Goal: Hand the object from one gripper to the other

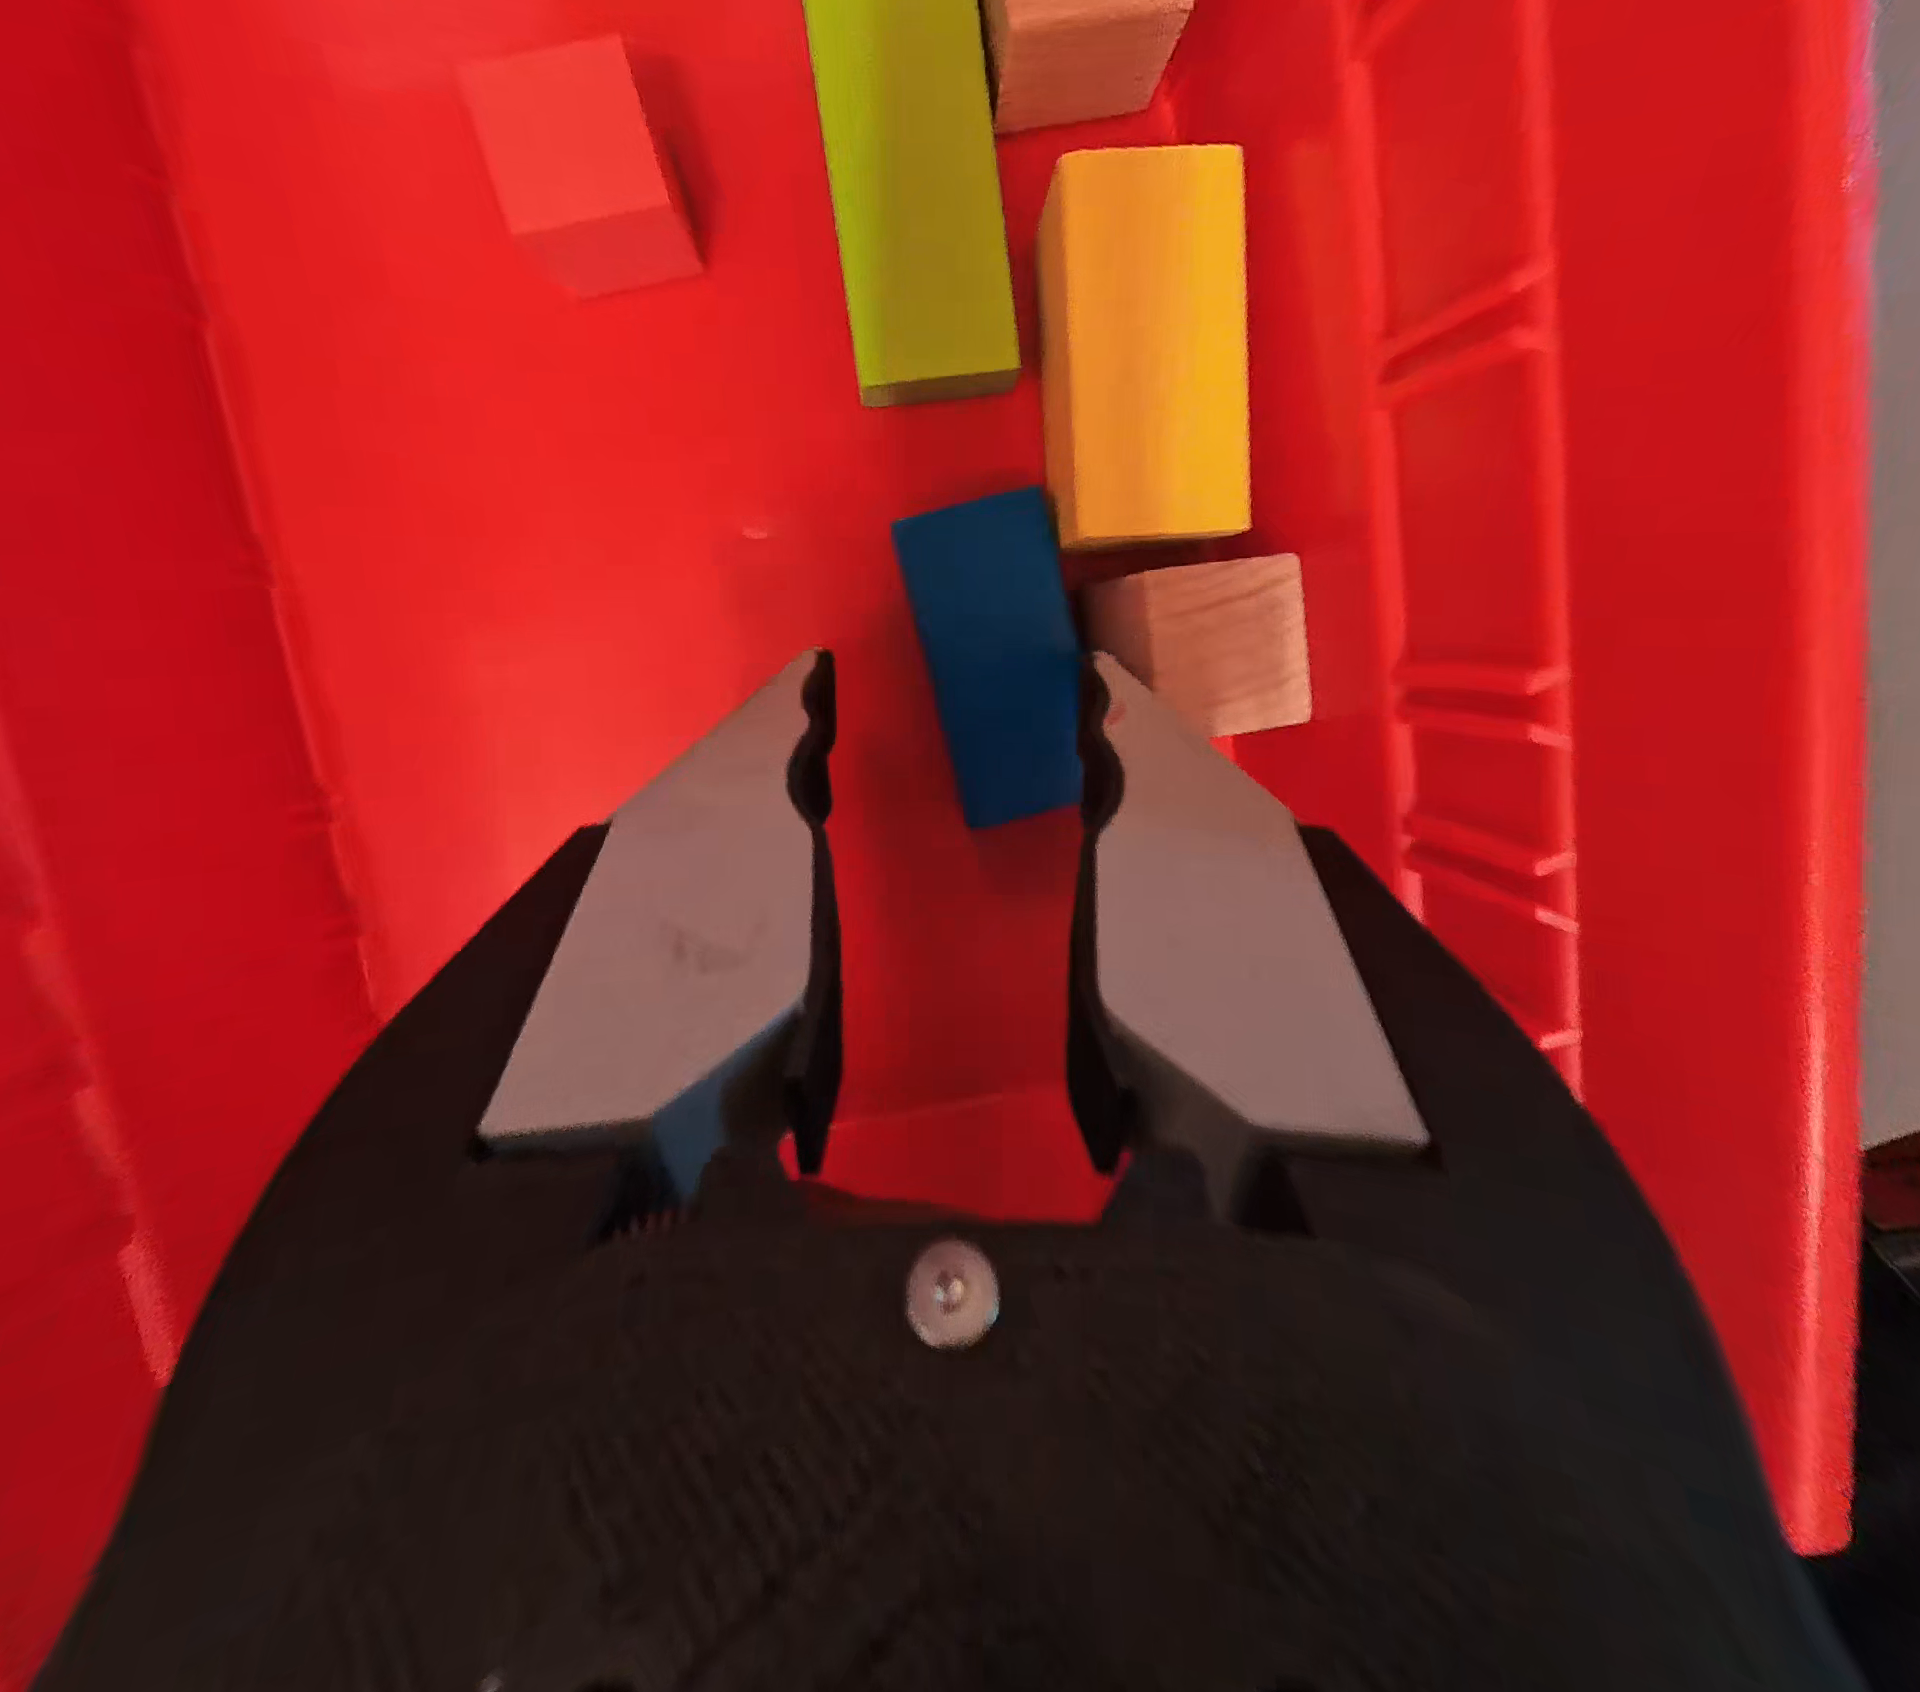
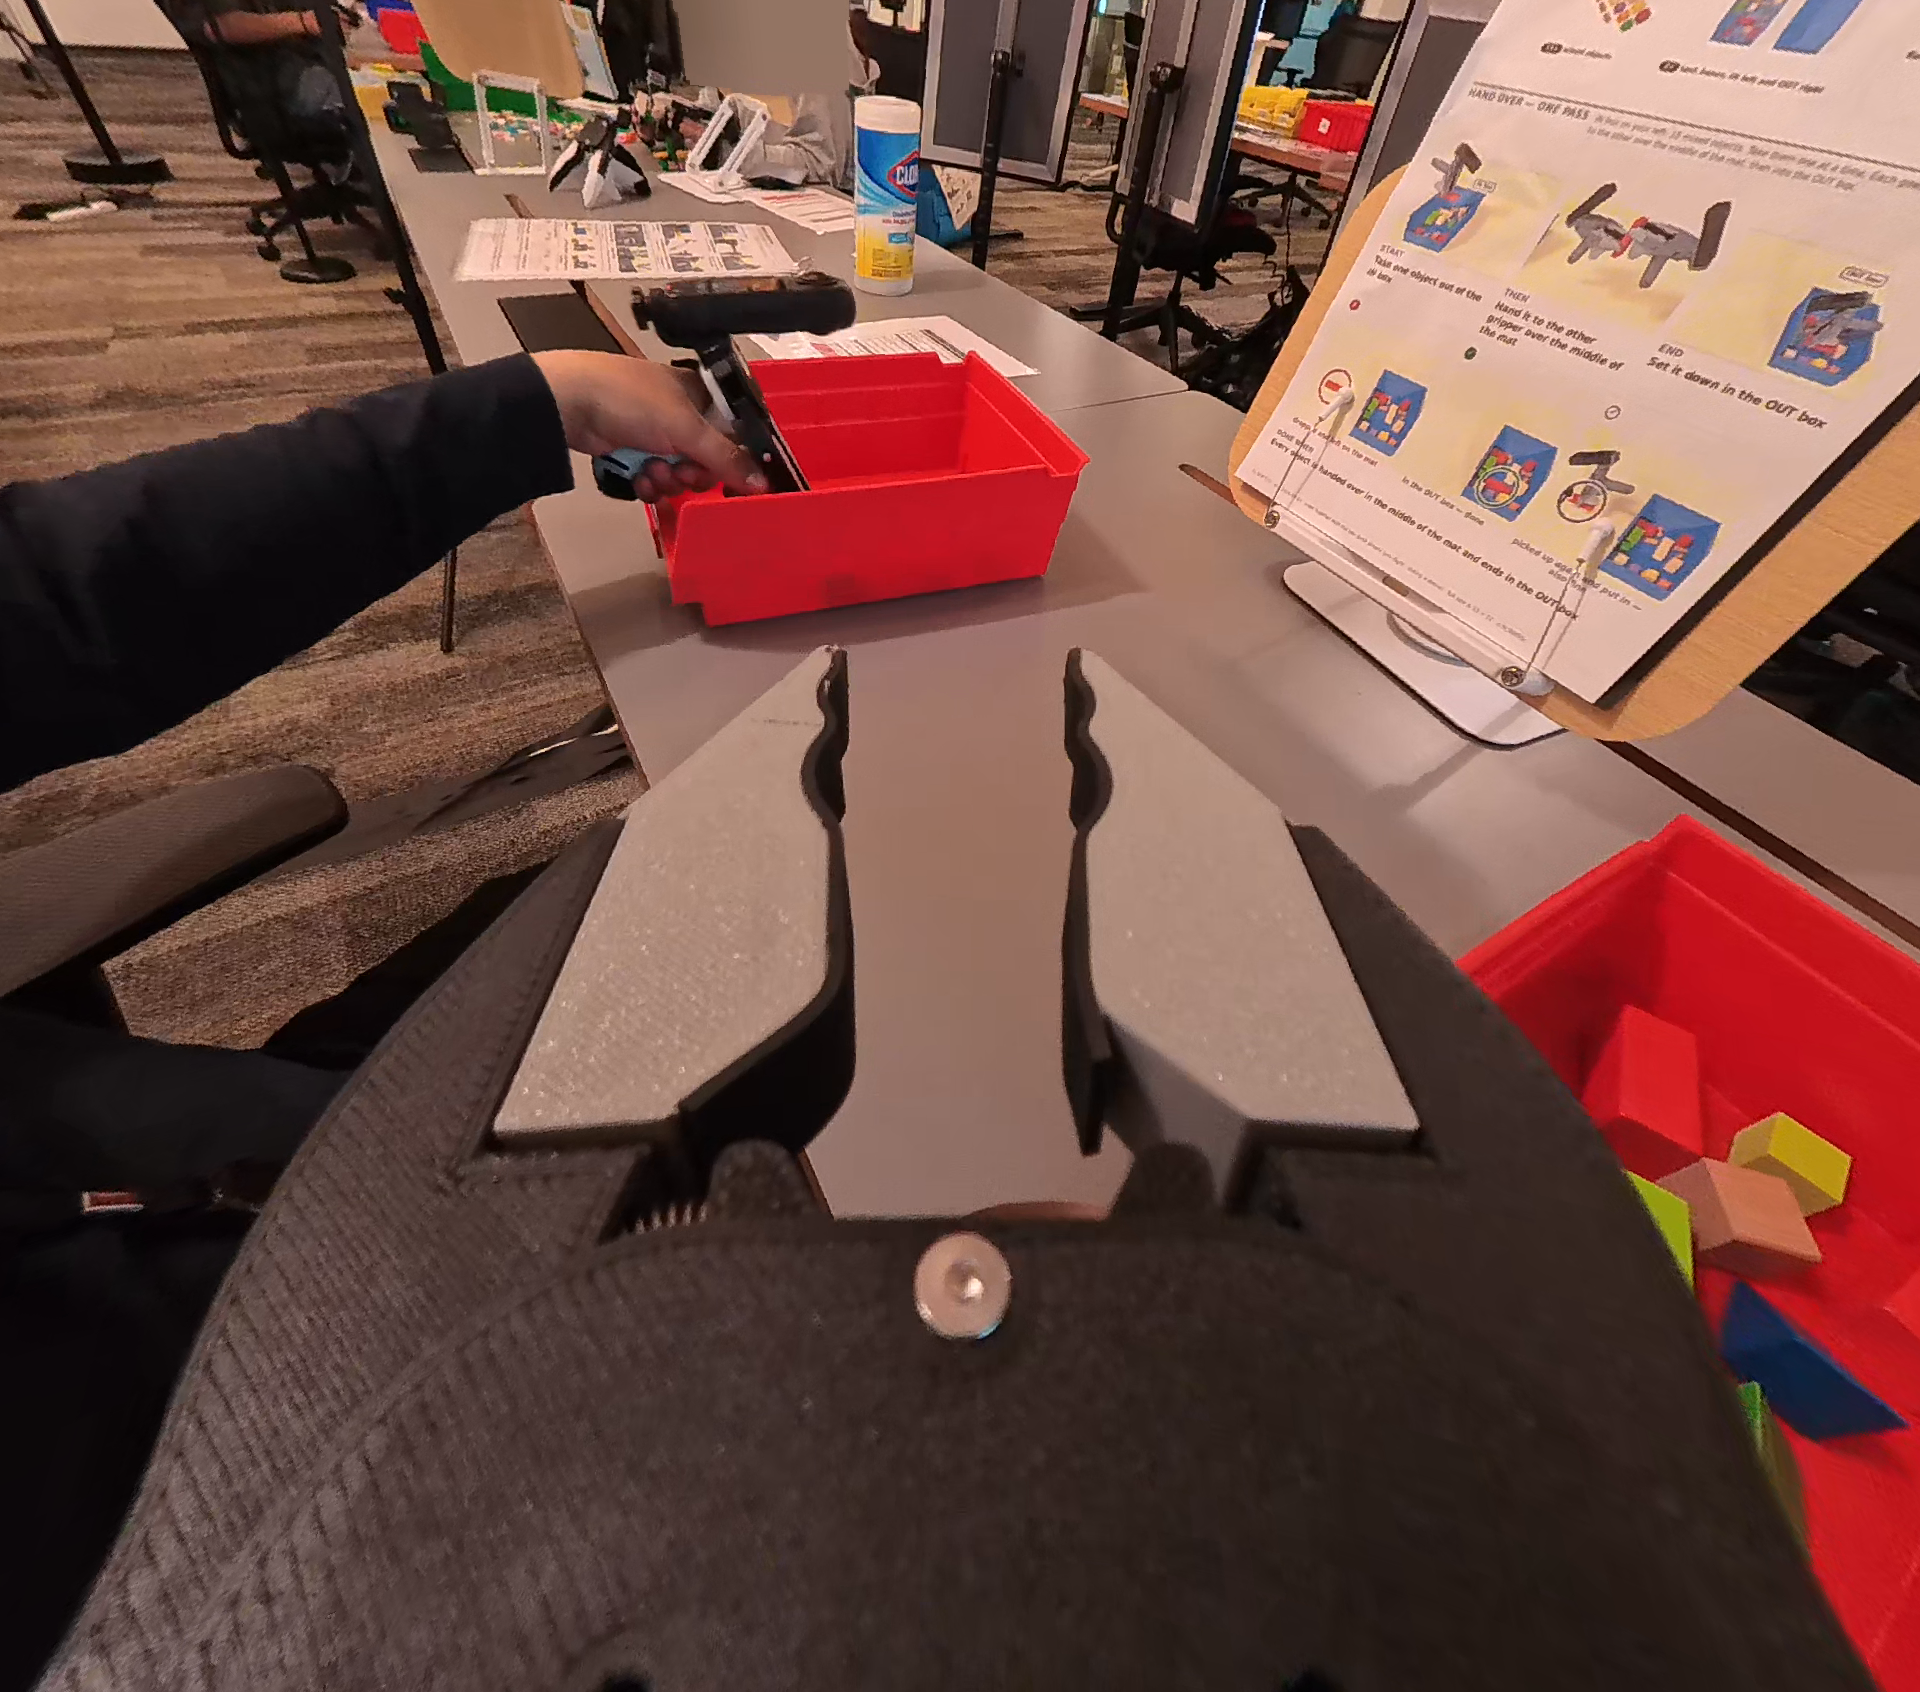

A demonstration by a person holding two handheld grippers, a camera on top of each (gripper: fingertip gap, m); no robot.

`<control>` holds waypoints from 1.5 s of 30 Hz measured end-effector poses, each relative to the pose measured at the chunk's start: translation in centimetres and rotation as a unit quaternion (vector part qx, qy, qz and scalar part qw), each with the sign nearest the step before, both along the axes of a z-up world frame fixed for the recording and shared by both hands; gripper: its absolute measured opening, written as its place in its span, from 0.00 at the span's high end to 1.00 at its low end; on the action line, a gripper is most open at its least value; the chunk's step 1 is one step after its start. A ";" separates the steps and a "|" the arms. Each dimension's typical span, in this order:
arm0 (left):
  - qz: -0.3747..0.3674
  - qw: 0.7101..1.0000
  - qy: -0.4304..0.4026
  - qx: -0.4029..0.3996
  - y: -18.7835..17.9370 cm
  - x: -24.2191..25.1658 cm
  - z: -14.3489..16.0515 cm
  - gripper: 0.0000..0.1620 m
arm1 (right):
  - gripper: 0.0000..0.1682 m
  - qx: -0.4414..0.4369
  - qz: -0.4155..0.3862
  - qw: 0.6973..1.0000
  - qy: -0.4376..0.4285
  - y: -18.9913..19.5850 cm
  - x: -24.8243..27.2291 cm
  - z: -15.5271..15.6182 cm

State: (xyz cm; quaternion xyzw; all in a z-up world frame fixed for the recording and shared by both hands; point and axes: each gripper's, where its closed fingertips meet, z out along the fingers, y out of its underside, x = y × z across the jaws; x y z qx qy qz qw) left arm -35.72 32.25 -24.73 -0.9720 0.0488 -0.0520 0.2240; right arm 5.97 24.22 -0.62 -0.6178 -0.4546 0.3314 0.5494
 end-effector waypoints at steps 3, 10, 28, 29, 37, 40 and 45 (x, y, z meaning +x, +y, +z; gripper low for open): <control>0.017 1.000 0.008 -0.005 0.0 -1.2 -0.2 0.58 | 0.77 0.001 0.001 1.000 0.004 -0.1 0.2 0.2; 0.063 0.997 0.013 -0.031 -0.5 -4.7 -0.5 0.44 | 0.77 0.002 0.000 1.000 0.002 -0.1 0.4 0.2; -0.003 0.998 0.053 -0.030 -0.1 -5.3 -1.2 0.82 | 0.77 0.005 0.010 1.000 -0.020 -0.5 -0.7 -0.6; -0.013 0.998 0.056 -0.029 -0.2 -5.2 -1.2 0.82 | 0.77 0.005 0.011 1.000 -0.020 -0.4 -0.7 -0.7; -0.053 0.971 0.173 0.156 0.5 -4.2 3.3 0.82 | 0.77 -0.015 0.027 0.999 -0.021 -0.1 -1.4 -1.4; -0.049 0.918 0.238 0.314 -0.1 -2.7 9.6 0.82 | 0.77 -0.022 0.040 0.999 -0.027 -0.2 -2.2 -1.9; -0.185 0.740 0.227 0.606 -6.9 9.2 21.4 0.82 | 0.77 -0.042 0.084 0.995 -0.028 -1.3 -4.3 -2.7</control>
